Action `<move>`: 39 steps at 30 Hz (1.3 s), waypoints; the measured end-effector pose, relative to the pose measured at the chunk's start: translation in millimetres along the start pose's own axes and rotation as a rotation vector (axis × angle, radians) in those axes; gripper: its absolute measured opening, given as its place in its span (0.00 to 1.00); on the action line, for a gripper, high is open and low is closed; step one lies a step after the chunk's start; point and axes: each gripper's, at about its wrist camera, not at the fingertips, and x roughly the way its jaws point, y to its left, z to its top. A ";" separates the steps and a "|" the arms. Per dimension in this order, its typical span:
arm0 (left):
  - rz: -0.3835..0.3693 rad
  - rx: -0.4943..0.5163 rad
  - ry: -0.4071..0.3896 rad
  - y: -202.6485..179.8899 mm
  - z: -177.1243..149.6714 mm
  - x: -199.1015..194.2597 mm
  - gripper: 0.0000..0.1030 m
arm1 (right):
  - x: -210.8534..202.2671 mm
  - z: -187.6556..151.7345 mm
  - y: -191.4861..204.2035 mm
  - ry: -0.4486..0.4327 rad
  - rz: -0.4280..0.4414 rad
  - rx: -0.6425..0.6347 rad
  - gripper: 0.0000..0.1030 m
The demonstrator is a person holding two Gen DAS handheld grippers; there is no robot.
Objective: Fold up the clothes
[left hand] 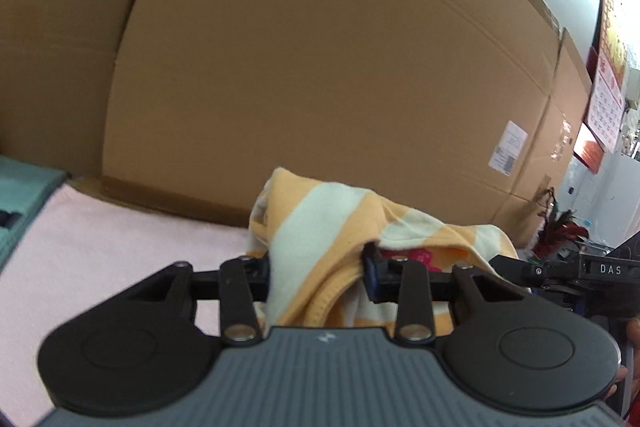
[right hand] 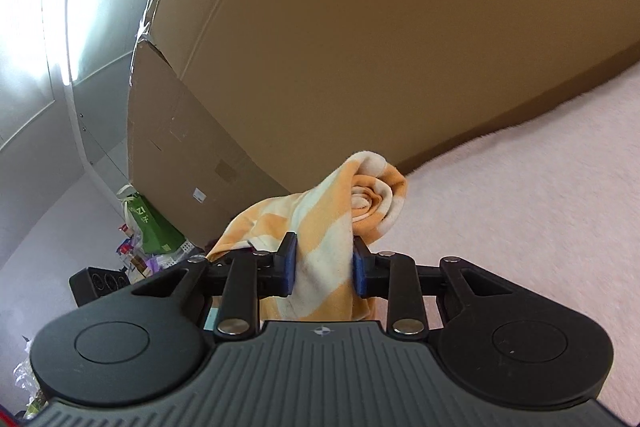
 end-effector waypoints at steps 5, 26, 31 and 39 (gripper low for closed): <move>0.100 0.009 0.009 55.5 14.7 39.4 0.37 | 89.3 16.4 -6.9 0.009 0.013 -0.010 0.29; 0.262 0.164 -0.026 102.6 -0.4 55.2 0.87 | 170.9 -1.8 -52.7 0.052 -0.232 -0.021 0.42; 0.170 0.253 -0.079 86.6 -3.1 47.6 0.76 | 163.2 -0.6 -48.4 0.007 -0.260 -0.065 0.45; 0.030 0.233 0.240 88.9 -8.4 82.8 0.78 | 157.5 -2.0 0.5 -0.116 -0.387 -0.379 0.29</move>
